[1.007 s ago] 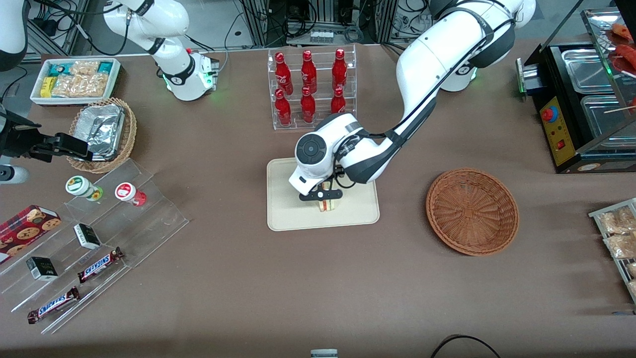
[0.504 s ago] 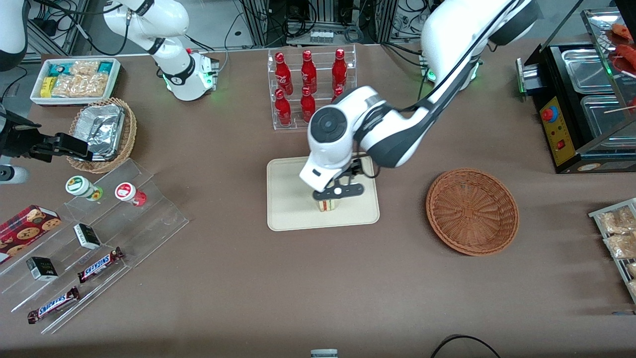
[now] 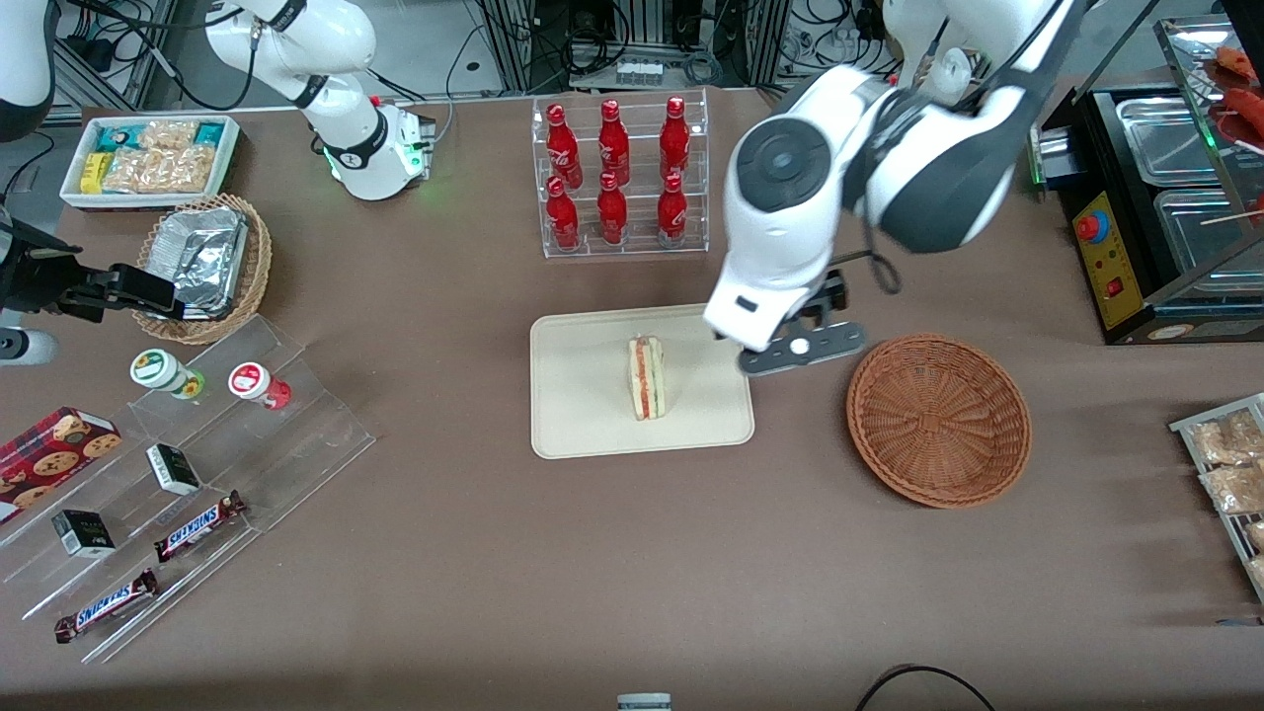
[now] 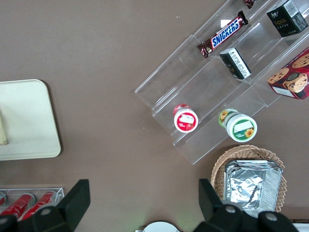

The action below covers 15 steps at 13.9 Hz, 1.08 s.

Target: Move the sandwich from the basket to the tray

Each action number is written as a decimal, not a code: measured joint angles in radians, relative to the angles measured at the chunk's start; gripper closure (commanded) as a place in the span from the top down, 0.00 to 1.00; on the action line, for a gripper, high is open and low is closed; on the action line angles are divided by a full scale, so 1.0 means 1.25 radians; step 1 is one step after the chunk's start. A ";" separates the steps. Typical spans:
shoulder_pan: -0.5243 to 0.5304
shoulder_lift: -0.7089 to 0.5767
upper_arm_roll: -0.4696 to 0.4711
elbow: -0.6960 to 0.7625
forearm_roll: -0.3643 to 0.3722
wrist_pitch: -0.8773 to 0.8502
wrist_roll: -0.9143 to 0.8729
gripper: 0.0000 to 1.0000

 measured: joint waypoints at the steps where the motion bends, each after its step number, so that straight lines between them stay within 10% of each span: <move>1: 0.022 -0.021 0.000 0.000 -0.011 -0.015 0.031 1.00; 6: 0.115 -0.113 0.013 -0.001 -0.048 -0.102 0.192 1.00; 15: 0.100 -0.256 0.259 -0.098 -0.143 -0.108 0.507 1.00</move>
